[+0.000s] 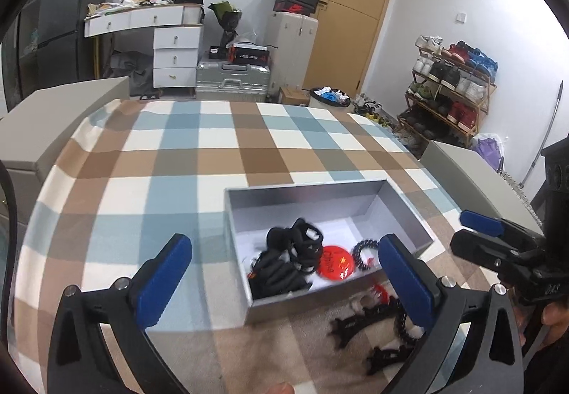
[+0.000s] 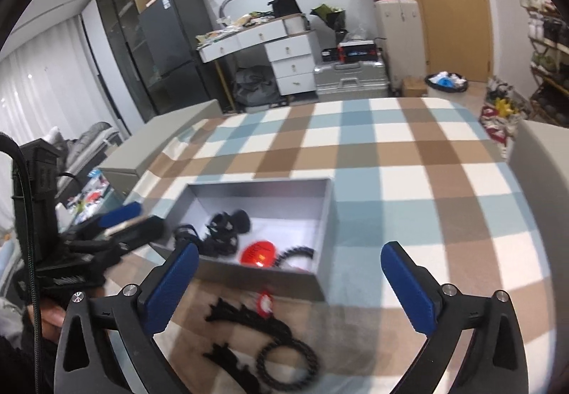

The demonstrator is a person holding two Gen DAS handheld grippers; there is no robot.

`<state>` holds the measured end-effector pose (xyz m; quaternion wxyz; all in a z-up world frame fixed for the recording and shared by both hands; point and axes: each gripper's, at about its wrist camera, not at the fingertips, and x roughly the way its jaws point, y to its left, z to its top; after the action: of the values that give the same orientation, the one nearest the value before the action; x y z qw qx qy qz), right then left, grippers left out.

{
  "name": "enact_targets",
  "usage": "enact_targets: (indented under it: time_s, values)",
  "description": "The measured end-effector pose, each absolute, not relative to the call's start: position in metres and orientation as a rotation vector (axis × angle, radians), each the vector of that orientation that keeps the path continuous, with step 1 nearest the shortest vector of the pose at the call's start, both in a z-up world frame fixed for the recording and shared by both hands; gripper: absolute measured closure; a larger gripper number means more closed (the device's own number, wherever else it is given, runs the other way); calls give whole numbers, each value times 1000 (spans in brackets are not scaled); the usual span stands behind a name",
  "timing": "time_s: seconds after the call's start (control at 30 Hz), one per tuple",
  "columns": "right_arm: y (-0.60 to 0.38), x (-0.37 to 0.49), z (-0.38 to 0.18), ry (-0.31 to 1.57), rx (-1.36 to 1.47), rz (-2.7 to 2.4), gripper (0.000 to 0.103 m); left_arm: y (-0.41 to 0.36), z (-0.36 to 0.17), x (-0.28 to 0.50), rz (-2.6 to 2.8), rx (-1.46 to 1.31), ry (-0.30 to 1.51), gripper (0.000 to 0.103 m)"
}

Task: Organize jewelry
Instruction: 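Move both tools back toward the remaining clips and bracelet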

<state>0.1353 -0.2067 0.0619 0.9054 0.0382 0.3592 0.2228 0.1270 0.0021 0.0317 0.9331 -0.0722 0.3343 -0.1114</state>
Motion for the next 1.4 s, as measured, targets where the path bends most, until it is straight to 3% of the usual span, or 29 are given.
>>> enact_targets:
  time_s: [0.5, 0.97, 1.4]
  values:
    - [-236, 90, 3, 918, -49, 369, 1, -17, -2, 90, -282, -111, 796, 1]
    - [-190, 72, -6, 918, -157, 543, 5, -14, -2, 82, -258, -118, 795, 1]
    - [-243, 76, -9, 950, -127, 351, 5, -16, -14, 82, -272, -120, 829, 1]
